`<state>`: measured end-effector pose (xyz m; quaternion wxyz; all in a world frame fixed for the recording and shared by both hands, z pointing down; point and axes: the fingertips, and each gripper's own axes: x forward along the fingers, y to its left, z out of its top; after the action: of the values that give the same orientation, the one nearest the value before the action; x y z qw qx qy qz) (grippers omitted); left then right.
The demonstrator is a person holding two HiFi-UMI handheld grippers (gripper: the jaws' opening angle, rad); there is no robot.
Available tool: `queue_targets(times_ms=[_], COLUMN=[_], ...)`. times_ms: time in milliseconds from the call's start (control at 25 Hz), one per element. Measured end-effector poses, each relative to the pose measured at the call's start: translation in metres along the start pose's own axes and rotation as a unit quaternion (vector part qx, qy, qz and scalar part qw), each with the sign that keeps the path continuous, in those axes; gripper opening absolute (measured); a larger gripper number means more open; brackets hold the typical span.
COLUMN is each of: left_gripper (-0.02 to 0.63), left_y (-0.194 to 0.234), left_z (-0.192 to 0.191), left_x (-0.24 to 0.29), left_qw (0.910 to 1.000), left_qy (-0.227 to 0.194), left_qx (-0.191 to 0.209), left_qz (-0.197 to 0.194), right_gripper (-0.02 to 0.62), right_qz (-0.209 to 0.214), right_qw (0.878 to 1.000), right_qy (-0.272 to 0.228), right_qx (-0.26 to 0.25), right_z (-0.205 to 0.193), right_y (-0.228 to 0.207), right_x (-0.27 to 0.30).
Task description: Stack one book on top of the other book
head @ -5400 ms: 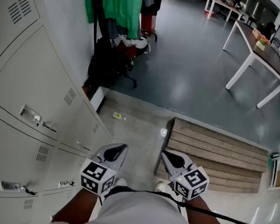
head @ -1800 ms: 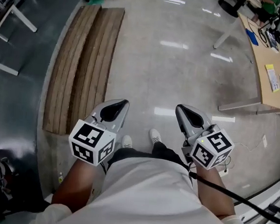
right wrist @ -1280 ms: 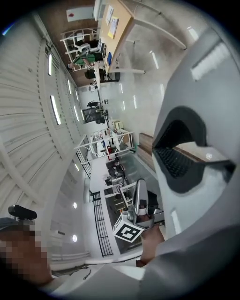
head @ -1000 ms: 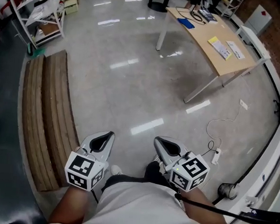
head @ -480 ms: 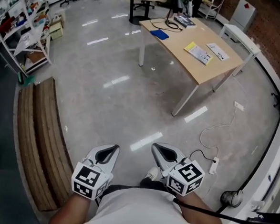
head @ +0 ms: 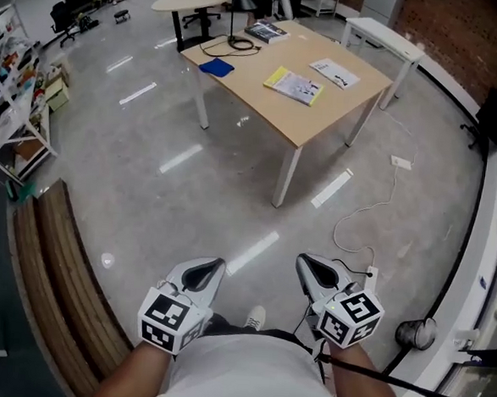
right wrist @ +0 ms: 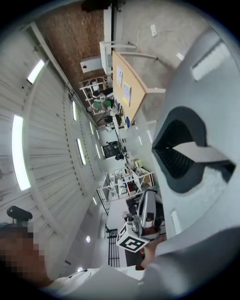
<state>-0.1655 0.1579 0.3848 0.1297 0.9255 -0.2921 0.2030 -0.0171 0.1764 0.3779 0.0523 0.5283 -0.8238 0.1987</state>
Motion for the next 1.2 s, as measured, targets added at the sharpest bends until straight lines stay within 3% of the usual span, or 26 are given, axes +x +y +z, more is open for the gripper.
queue_targets(times_ms=[280,520,720,1200], left_gripper=[0.005,0.005,0.005,0.005], left_y=[-0.017,-0.038,-0.040,0.052], left_z=[0.018,0.031,0.050,0.115], left_x=[0.051,0.109,0.157,0.287], left_qw=[0.9977,0.9914,0.9864,0.9894], left_qy=[0.031,0.042,0.049,0.046], left_qx=[0.031,0.052,0.053,0.019], left_qz=[-0.052,-0.113,-0.147,-0.136], right_gripper=[0.002,0.002,0.002,0.002], right_qz=[-0.083,-0.134,-0.163,-0.165], right_qw=[0.995,0.987,0.981,0.981], right_qy=[-0.023,-0.020,-0.012,0.038], right_qx=[0.057,0.091,0.106,0.092], right_z=[-0.011,-0.030,-0.022,0.047], right_y=[-0.056,-0.088,-0.121,-0.239], right_x=[-0.043,-0.062,-0.059,0.043])
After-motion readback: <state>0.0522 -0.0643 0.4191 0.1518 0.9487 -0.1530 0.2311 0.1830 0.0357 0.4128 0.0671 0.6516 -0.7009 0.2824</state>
